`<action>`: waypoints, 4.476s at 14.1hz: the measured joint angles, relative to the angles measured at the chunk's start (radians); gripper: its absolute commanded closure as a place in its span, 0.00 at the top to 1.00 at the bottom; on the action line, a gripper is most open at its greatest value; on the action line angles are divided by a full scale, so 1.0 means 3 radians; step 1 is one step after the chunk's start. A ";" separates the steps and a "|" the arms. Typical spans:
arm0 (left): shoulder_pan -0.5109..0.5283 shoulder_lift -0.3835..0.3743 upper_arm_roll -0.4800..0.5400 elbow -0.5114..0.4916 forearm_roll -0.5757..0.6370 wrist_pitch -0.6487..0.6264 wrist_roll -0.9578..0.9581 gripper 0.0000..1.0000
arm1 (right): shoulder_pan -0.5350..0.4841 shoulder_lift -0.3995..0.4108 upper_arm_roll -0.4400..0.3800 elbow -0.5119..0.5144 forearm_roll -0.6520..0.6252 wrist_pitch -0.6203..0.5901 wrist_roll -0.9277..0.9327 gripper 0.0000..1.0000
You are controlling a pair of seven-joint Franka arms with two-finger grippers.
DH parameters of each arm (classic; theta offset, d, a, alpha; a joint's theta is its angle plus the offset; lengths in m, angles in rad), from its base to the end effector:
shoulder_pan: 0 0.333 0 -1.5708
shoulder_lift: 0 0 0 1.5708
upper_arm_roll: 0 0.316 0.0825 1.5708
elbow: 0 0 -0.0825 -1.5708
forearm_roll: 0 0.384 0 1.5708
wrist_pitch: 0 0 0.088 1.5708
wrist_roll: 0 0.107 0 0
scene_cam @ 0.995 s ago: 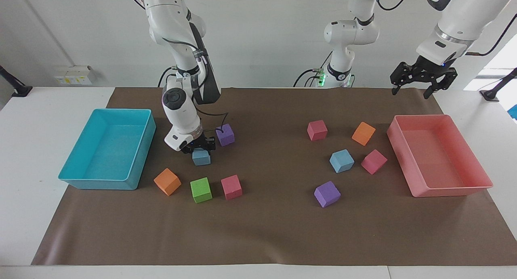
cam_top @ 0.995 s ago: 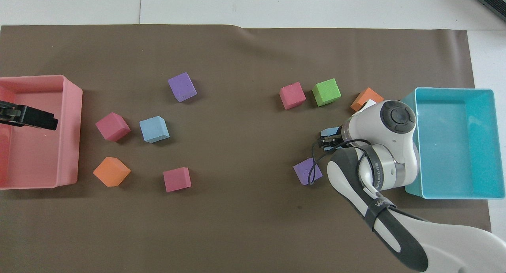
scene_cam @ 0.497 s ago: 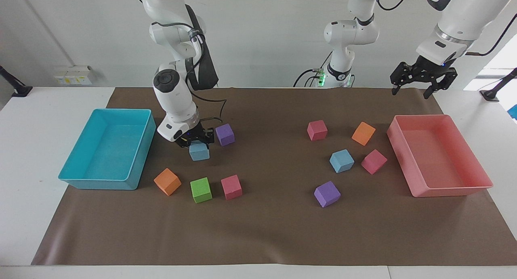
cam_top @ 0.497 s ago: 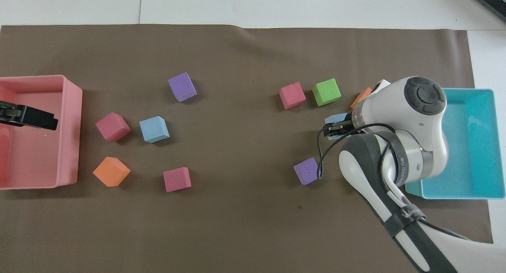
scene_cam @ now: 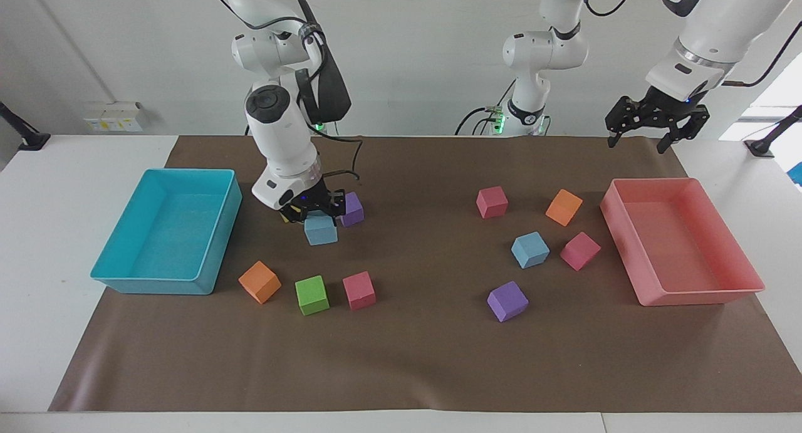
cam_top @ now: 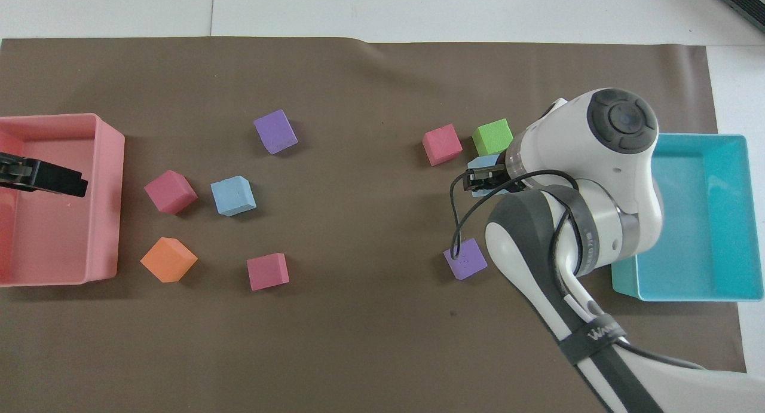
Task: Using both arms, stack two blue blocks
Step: 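Close the right gripper on the light blue cube and lift it, then carry the light blue cube with the right gripper toward the table center, then set the cube down with the right gripper while the left gripper reaches out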
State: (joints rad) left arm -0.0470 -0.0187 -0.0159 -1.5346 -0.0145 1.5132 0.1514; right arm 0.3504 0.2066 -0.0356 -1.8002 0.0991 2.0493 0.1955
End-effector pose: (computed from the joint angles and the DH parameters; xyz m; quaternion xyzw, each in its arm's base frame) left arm 0.5420 -0.0359 0.6467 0.9942 -0.1073 -0.0010 0.0071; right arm 0.5885 0.1986 0.4351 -0.9982 -0.0382 -0.0104 0.0449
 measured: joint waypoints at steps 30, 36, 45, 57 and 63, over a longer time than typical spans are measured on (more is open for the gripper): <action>0.0000 -0.0022 -0.0004 0.0000 0.0000 -0.0026 -0.0001 1.00 | 0.0907 0.1037 0.0002 0.0385 0.0002 0.0576 0.1219 0.12; 0.0002 -0.0021 0.0004 -0.0003 0.0000 0.0037 -0.0003 1.00 | 0.0924 0.1005 0.0004 0.0313 0.0002 0.0581 0.1219 0.16; -0.0005 0.0090 -0.0040 -0.0459 -0.0001 0.0747 -0.0142 1.00 | 0.0946 0.0966 0.0002 0.0228 0.0002 0.0605 0.1086 0.73; -0.0116 0.0401 -0.0072 -0.0824 -0.0002 0.1587 -0.0403 1.00 | 0.0823 0.0742 -0.0041 0.0261 0.0002 0.0656 0.1086 1.00; -0.0370 0.0617 -0.0076 -0.1114 -0.0001 0.2085 -0.1020 1.00 | 0.0507 0.0259 -0.0044 0.0267 0.0089 0.0322 0.1013 1.00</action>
State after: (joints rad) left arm -0.1581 0.1665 -0.0386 -1.8689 -0.0149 2.1388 -0.1547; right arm 0.5024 0.2843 -0.0490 -1.7202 0.1259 2.1458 0.4993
